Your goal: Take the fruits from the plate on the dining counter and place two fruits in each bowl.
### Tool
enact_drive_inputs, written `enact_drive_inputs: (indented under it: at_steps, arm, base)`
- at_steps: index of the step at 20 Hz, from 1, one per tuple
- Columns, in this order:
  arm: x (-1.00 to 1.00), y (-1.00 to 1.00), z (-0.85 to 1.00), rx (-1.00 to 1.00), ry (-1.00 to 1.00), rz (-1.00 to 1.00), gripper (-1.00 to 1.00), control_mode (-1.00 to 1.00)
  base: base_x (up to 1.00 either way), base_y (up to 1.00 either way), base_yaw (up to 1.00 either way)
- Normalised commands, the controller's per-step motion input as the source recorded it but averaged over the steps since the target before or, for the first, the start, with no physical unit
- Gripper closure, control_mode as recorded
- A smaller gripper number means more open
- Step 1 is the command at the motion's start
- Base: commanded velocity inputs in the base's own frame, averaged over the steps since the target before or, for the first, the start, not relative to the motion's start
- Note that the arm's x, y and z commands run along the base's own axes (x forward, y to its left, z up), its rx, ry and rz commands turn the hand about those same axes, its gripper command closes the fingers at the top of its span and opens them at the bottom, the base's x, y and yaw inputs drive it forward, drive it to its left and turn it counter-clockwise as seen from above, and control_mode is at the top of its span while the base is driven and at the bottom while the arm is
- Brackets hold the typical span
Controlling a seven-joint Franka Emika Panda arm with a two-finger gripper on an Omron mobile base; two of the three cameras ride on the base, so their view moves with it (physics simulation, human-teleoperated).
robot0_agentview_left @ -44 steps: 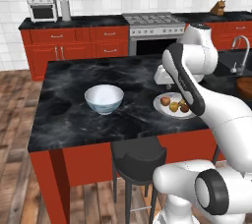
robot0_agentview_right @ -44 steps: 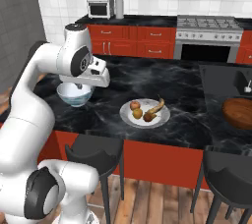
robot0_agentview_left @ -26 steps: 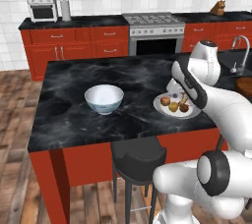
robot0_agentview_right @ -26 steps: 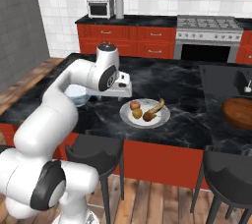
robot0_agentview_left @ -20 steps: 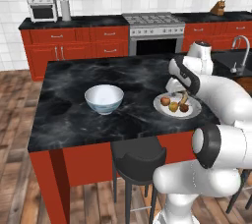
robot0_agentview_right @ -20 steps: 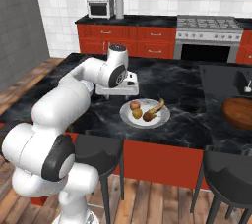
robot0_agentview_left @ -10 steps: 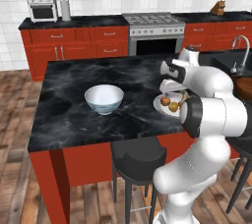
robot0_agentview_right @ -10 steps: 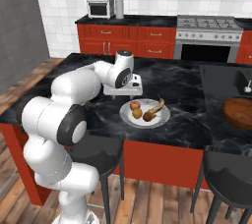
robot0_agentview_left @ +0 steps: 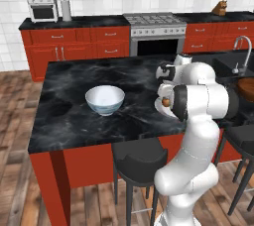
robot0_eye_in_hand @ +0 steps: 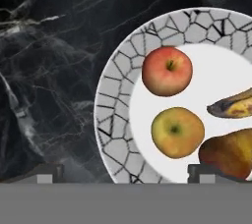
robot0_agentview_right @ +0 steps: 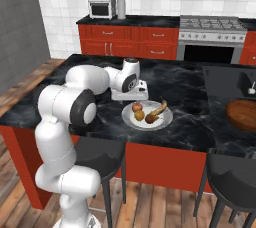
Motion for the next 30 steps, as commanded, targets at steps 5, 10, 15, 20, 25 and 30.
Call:
enact_drive_inputs:
  at_steps: [5, 10, 15, 20, 25, 30]
  arm:
    - [0.54, -0.08, -0.41, 0.0, 0.07, 0.0, -1.0, -1.0]
    - [0.5, -0.14, -0.34, 0.0, 0.11, 0.0, -1.0, -1.0]
    - [0.43, -0.09, -0.29, 0.0, 0.09, 0.0, -1.0, -1.0]
    - [0.37, -0.05, -0.28, 0.0, 0.05, 0.0, -1.0, -1.0]
    - [0.0, -0.03, -0.15, 0.04, 0.0, 0.0, -1.0, -1.0]
    - [-0.18, 0.0, -0.03, 0.02, 0.0, 0.0, -1.0, -1.0]
  base:
    - [0.0, 0.0, 0.0]
    - [0.0, 0.0, 0.0]
    - [0.0, 0.0, 0.0]
    - [0.0, 0.0, 0.0]
    - [0.0, 0.0, 0.0]
    - [0.0, 0.0, 0.0]
